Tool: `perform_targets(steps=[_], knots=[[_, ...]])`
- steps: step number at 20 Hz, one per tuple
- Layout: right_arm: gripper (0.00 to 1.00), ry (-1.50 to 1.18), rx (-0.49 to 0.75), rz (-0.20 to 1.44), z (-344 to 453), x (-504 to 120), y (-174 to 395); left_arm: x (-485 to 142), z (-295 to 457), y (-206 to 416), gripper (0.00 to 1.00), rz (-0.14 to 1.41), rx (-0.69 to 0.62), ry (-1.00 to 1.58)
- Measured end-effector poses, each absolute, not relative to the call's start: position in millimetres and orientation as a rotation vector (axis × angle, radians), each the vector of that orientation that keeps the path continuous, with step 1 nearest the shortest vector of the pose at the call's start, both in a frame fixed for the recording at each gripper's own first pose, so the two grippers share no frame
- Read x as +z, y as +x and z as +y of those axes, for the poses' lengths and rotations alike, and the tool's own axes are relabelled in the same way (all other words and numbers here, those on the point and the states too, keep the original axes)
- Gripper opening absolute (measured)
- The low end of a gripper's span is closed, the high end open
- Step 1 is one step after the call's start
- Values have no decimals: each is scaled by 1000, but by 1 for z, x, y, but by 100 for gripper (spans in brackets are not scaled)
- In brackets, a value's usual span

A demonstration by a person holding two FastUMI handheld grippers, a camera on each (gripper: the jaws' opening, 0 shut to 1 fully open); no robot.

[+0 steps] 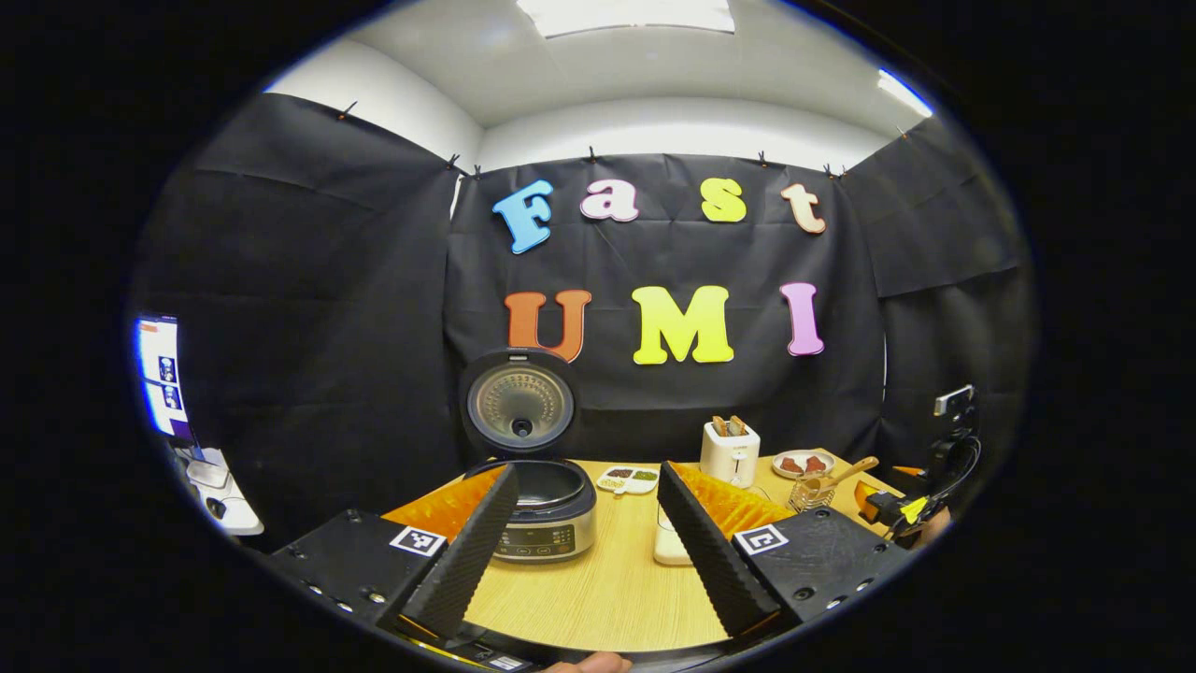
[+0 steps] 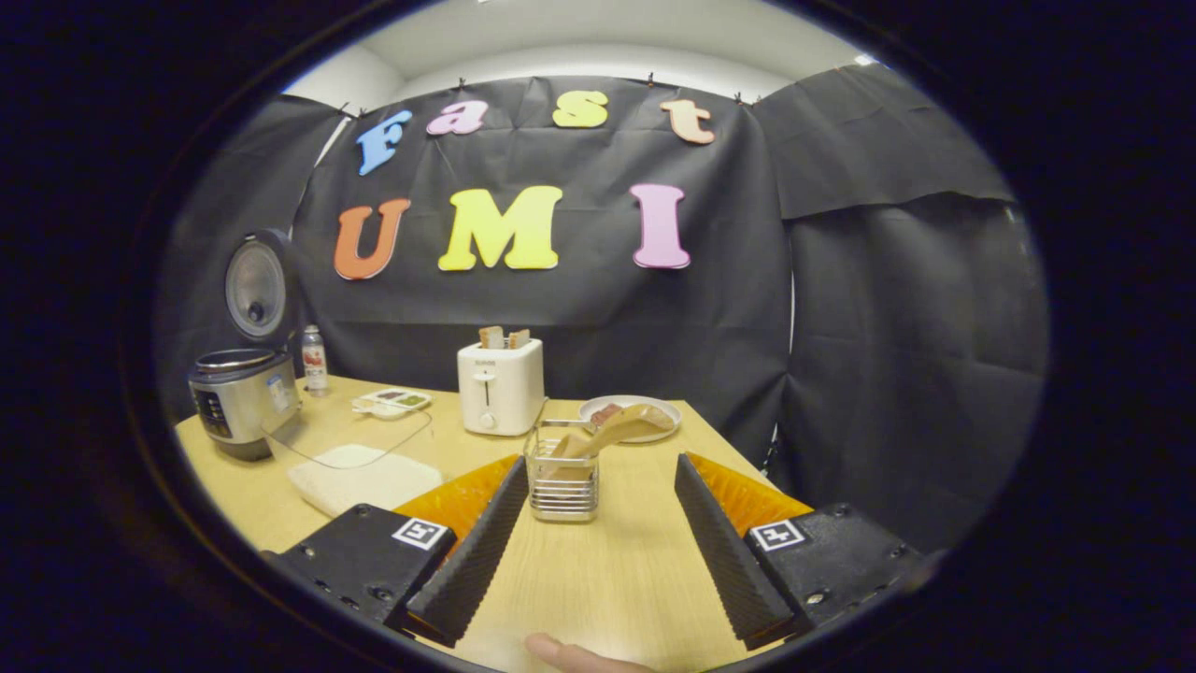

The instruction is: Close the left gripper, press the button to open the rice cooker; take a wooden spoon from the chopstick holder with the right hand, scoop a spoonful of rice and pour it into the rice cooker, then put the wooden spoon back into the chopstick holder.

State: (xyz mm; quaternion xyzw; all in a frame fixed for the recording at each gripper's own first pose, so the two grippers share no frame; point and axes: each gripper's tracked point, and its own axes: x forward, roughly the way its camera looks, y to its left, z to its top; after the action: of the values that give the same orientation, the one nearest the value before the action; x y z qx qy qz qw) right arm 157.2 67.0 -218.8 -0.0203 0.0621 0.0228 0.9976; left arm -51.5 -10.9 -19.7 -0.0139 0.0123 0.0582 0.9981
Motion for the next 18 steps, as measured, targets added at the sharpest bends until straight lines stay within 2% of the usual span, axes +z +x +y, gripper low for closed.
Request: perform_targets(steps=[8, 9, 10, 11, 12, 13, 14, 15, 16, 18], knots=[[99, 126, 84, 119, 95, -235, 233, -42, -17, -55, 94, 66, 76, -93], [93, 144, 91, 131, 100, -238, 241, -47, -20, -55, 94, 76, 67, -90], [82, 144, 90, 143, 103, -242, 249, -50, -23, -53, 84, 83, 54, -86], [70, 129, 84, 142, 103, -242, 254, -52, -27, -51, 95, 89, 41, -84], [58, 110, 83, 130, 103, -240, 259, -54, -27, -49, 95, 92, 37, -83], [58, 99, 94, 114, 105, -237, 261, -55, -28, -47, 95, 93, 32, -82], [46, 96, 104, 99, 107, -233, 262, -58, -31, -46, 95, 98, 24, -80], [39, 84, 106, 97, 107, -234, 267, -61, -33, -44, 95, 107, 17, -78], [43, 66, 95, 114, 107, -239, 273, -65, -34, -44, 95, 113, 13, -76], [40, 55, 85, 156, 108, -248, 282, -70, -32, -43, 94, 125, 12, -73]])
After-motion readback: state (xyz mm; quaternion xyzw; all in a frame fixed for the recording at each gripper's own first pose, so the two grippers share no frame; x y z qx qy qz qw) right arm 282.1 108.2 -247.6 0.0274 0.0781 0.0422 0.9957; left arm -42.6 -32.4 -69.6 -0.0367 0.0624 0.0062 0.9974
